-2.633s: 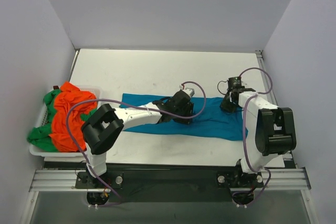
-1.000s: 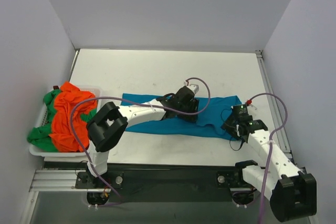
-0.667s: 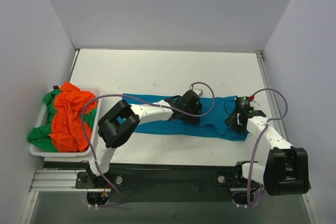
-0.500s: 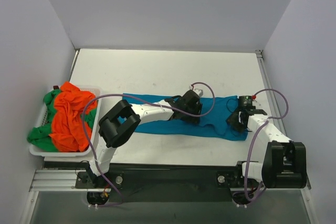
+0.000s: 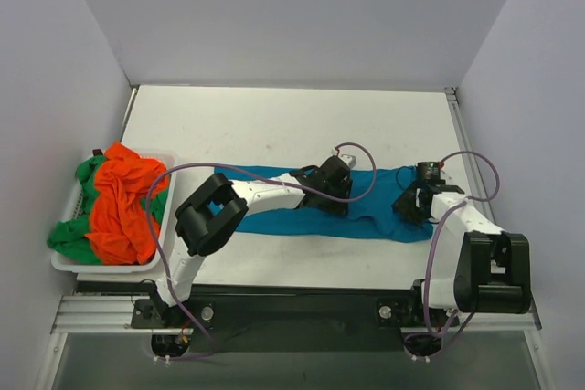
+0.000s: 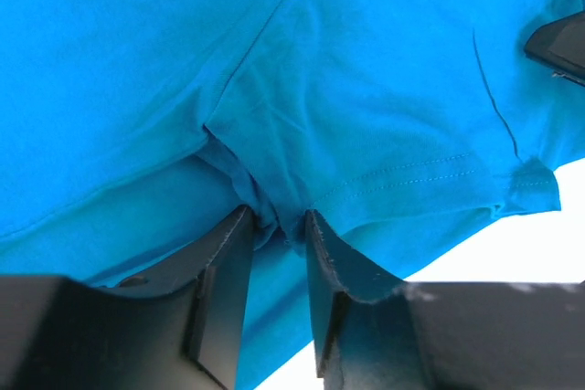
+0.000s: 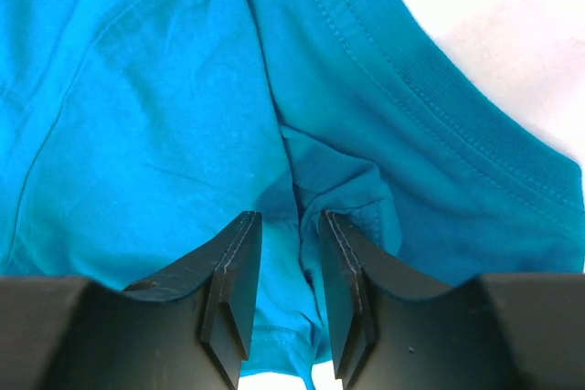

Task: Fold and stack the t-shirts
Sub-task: Fold the other side of the tshirt into a rectangle

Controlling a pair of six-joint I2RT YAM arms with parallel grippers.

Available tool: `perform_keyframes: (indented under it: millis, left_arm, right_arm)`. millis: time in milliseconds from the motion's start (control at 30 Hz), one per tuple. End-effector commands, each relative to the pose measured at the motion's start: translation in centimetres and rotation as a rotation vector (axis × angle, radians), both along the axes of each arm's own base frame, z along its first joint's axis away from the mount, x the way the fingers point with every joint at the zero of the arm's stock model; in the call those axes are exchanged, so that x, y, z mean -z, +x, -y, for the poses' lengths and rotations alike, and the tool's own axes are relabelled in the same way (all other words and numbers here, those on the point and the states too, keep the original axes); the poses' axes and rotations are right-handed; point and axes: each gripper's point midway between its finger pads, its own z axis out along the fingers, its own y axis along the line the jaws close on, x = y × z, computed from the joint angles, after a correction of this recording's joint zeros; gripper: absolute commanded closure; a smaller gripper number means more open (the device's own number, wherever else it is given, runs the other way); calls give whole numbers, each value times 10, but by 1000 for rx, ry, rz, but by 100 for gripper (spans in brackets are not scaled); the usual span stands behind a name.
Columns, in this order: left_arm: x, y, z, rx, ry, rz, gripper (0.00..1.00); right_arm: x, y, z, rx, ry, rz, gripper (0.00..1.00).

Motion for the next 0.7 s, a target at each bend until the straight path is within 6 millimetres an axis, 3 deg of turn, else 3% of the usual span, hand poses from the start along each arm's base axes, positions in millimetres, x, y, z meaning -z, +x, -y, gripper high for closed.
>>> perform_keyframes:
  millis: [0, 367, 667]
  left_arm:
    - [-3, 1, 7, 14, 5, 10, 62]
    - [-1, 1, -3, 10, 29, 19, 62]
    - [-2, 1, -3, 11, 29, 17, 62]
  right_arm:
    - [-11, 7, 2, -5, 2, 5, 68]
    - [-25, 3, 7, -5, -30, 44, 68]
    - [2, 6, 4, -5, -8, -11, 69]
